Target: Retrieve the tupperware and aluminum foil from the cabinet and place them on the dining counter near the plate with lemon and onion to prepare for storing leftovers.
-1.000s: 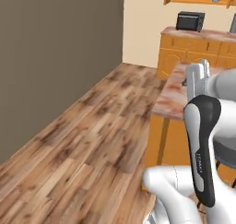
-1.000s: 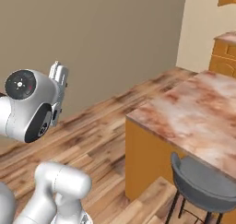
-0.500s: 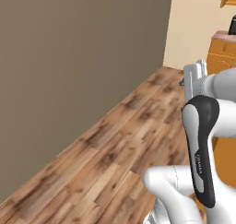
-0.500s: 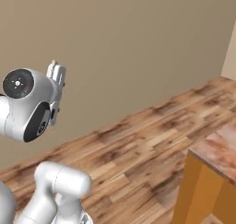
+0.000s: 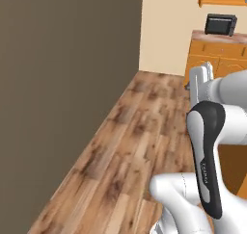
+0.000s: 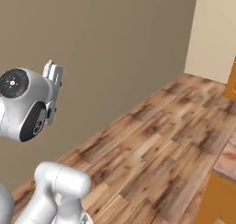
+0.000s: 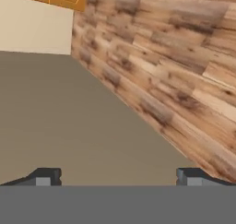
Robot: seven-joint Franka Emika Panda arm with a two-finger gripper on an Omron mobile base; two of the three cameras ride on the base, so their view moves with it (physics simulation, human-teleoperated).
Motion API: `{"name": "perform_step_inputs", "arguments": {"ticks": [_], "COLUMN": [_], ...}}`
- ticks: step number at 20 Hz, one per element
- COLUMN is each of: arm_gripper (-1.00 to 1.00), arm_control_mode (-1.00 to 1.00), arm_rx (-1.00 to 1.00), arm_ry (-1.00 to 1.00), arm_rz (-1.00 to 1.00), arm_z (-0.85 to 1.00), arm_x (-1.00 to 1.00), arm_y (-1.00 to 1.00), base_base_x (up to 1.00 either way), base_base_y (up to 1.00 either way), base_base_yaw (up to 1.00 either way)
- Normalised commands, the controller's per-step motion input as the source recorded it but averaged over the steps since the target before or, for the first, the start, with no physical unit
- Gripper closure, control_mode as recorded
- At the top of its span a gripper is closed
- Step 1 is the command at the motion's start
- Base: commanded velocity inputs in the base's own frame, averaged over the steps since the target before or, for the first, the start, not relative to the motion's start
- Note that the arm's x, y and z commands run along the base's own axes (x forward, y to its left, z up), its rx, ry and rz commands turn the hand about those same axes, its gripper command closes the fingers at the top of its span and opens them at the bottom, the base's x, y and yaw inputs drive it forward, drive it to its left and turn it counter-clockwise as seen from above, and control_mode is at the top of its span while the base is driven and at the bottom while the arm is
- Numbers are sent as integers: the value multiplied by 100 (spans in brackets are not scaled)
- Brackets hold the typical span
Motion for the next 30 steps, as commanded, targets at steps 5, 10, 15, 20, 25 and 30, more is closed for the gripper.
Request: {"name": "perform_step_inputs", "arguments": {"ticks": [5, 10, 15, 20, 25, 30], "arm_gripper": [-100, -100, -100, -100, -100, -100], "arm_control_mode": [100, 100, 100, 100, 100, 100], "arm_rx": [0, 0, 0, 0, 0, 0], "arm_ry": [0, 0, 0, 0, 0, 0], "arm_rz": [0, 0, 0, 0, 0, 0], "arm_z": [0, 0, 0, 0, 0, 0], "arm_x": [0, 0, 0, 0, 0, 0], "arm_y": [0, 0, 0, 0, 0, 0], "base_base_x": [100, 100, 100, 100, 100, 100], "base_base_y": [15, 2, 0, 32, 43, 37], "base_base_yaw": [-50, -49, -43, -35, -30, -26]}}
